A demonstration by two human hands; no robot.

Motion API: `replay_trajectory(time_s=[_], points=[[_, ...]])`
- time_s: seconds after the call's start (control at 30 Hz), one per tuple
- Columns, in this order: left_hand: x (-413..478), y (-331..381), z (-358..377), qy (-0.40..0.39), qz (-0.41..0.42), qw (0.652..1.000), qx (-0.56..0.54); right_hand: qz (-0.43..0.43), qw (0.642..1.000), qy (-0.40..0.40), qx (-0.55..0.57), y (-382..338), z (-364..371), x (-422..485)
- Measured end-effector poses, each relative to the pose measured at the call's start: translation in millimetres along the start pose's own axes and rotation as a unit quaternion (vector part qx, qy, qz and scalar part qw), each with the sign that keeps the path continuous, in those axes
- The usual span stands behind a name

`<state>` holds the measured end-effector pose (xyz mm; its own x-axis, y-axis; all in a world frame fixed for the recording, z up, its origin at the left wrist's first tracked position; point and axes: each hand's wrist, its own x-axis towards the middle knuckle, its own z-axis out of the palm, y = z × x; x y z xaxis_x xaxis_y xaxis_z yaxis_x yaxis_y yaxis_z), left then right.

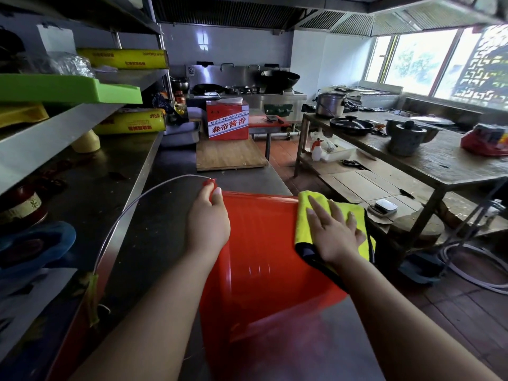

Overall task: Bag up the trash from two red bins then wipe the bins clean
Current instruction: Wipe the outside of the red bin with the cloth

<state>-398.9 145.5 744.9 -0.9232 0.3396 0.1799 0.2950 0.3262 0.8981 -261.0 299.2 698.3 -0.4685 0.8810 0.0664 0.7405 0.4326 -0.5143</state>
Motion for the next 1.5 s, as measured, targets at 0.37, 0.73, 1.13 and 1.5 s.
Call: replay_trajectory(time_s=[0.37, 0.73, 1.13, 1.5], points=[[8.8, -1.1, -2.4, -0.004, -0.010, 1.000, 0.005, -0.239, 0.970, -0.019, -0.026, -79.7, 28.9, -62.1], [-4.6, 4.9, 0.2, 0.044, 0.004, 0.999, 0.012, -0.014, 1.000, 0.025, 0.013, 4.3, 12.4, -11.9], [-56.5, -11.2, -1.4, -0.031, 0.028, 0.998, 0.041, 0.003, 0.999, 0.032, 0.043, 2.7, 8.1, -19.9], [-34.9, 5.5, -3.4, -0.041, 0.000, 0.998, -0.040, -0.050, 0.999, 0.013, -0.001, -11.7, -12.8, -39.6]])
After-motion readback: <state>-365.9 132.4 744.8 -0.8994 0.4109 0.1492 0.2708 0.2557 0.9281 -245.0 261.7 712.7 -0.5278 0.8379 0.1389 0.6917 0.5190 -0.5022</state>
